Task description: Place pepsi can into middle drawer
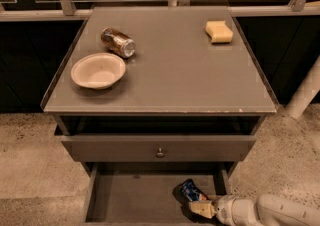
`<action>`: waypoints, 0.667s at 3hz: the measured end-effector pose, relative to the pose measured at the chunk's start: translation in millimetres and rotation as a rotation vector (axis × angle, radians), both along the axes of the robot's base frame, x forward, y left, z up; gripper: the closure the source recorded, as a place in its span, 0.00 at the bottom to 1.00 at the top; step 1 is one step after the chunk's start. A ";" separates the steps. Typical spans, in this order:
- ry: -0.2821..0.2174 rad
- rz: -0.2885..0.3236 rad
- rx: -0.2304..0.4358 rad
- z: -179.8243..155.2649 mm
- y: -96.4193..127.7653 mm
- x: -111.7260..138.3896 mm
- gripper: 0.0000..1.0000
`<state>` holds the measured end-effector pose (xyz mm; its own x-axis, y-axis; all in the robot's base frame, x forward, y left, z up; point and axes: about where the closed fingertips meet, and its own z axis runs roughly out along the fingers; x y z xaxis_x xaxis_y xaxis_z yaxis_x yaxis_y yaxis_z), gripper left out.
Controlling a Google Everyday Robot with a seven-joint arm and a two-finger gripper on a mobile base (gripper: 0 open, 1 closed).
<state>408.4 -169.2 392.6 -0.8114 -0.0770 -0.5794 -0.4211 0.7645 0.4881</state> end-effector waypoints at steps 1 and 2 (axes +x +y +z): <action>0.000 0.000 0.000 0.0 0.1 0.0 0.00; 0.000 0.000 0.000 0.0 0.1 0.0 0.00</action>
Offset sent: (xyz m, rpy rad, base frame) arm 0.0000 0.0000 0.0000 0.0000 0.0000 0.0000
